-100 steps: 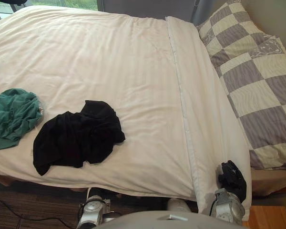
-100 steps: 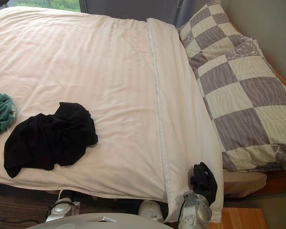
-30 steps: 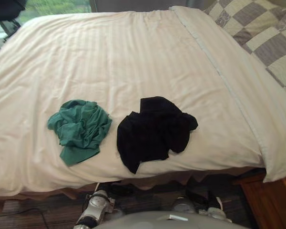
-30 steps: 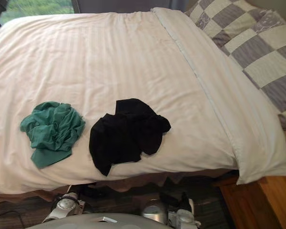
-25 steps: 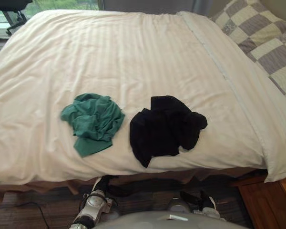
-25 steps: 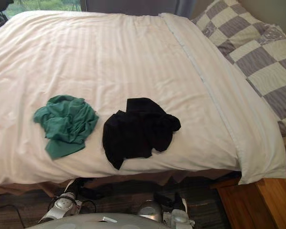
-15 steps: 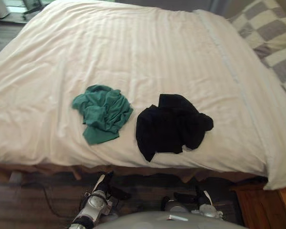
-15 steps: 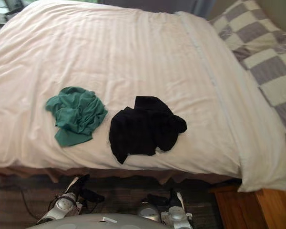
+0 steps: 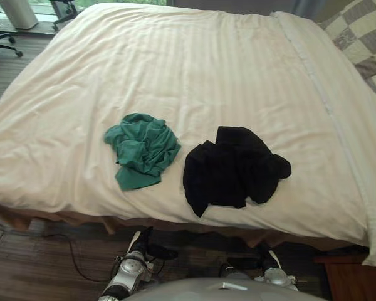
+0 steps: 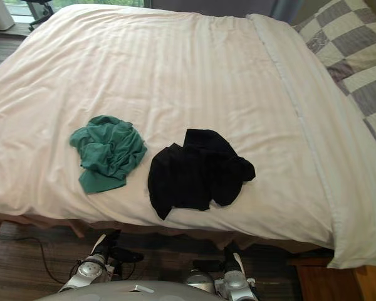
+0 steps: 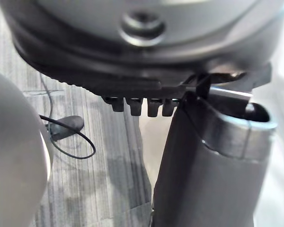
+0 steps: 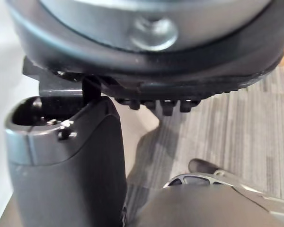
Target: Tidy up the quilt and then pick up the clothes from the bed and put them into the laundry hamper
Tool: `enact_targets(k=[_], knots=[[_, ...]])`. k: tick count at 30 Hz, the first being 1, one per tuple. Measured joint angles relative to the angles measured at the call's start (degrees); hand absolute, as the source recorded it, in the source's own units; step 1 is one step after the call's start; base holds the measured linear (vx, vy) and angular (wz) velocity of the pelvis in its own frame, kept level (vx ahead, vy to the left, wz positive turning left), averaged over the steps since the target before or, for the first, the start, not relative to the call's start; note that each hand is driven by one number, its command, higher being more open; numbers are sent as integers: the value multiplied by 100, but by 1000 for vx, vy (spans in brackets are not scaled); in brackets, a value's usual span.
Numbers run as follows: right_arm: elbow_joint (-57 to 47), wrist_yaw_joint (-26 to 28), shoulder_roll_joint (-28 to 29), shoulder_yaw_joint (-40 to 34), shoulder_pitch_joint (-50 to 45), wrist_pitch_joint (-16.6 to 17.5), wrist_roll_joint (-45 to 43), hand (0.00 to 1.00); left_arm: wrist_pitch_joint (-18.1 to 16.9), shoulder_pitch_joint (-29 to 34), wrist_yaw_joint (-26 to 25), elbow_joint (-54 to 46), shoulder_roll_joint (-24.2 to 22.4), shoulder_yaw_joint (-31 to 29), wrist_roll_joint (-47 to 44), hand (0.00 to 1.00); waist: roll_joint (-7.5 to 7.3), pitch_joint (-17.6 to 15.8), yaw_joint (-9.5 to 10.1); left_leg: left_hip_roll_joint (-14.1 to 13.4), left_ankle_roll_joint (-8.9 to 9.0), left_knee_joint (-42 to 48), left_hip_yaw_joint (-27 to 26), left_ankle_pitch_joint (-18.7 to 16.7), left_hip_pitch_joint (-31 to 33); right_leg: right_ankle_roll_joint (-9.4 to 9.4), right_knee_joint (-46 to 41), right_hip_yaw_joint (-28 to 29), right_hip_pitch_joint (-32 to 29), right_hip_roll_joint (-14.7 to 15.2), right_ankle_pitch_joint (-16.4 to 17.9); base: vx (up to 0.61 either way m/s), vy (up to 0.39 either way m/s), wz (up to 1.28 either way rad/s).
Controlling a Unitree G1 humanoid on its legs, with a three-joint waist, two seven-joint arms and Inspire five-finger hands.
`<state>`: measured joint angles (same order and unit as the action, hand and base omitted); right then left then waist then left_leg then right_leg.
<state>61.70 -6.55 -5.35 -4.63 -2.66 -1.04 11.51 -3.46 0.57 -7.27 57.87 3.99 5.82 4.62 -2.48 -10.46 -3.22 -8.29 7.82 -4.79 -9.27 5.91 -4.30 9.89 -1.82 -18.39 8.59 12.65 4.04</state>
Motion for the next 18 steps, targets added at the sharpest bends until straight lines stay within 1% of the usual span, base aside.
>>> enact_targets(k=[2,4,6,9,10,12,14,15,16,17,18], knots=[[71,-15,25,-253,-4,-44,-133,100,1,6,-88,1,-2,-32,-186,100,32,-2,4,24,-15,-15,47,13,-22,3,10,-114,68,13,23,-36,8,32],[69,-66,96,-604,-62,-75,-424,100,25,42,-154,14,-20,-295,-223,100,55,9,-3,34,-19,-33,139,49,-14,-13,-5,-248,146,15,92,-33,-21,31],[102,-144,173,-964,-178,-69,-828,100,94,55,-204,30,-53,-678,-306,100,74,20,-12,43,-8,-39,175,86,-9,-6,-21,-378,235,15,130,-17,-22,32],[178,-152,291,-1546,-297,-72,-1253,100,107,56,-250,158,-111,-1290,-896,100,86,30,-7,45,14,-42,172,111,-9,-15,-29,-463,292,9,146,-16,-16,16],[280,-146,321,-1867,-358,-69,-1342,100,106,80,-257,268,-120,-1741,-1241,100,85,32,-8,44,18,-43,166,114,-15,-22,-29,-478,311,7,148,-8,-12,5],[335,-137,399,-2267,-410,-69,-1505,100,104,197,-255,310,-143,-2249,-1552,100,74,39,-6,46,18,-44,152,113,-23,-25,-25,-480,344,7,147,-2,-6,2],[377,-122,593,-3112,-566,-79,-1779,100,106,452,-244,373,-231,-3209,-2091,100,43,58,40,48,21,-46,61,111,-30,-30,-19,-485,376,7,146,0,0,0],[384,-119,636,-3345,-607,-90,-1888,100,105,519,-237,393,-255,-3498,-2199,100,34,63,64,48,22,-46,14,110,-33,-31,-17,-482,379,9,146,0,0,0],[384,-107,683,-3686,-686,-125,-2022,100,111,619,-217,412,-295,-3948,-2387,100,28,67,121,47,33,-48,-28,96,-35,-33,-11,-479,391,11,145,-7,-4,-3],[382,-101,725,-4152,-787,-158,-2198,100,113,749,-190,416,-369,-4594,-2641,100,13,87,166,44,26,-48,-88,66,-34,-34,-14,-477,386,16,144,-7,-3,-4],[382,-104,724,-4626,-834,-207,-2363,100,111,919,-173,408,-450,-5302,-2865,100,-8,157,169,43,30,-48,-143,31,-9,-38,-26,-471,349,26,146,5,0,-4]])
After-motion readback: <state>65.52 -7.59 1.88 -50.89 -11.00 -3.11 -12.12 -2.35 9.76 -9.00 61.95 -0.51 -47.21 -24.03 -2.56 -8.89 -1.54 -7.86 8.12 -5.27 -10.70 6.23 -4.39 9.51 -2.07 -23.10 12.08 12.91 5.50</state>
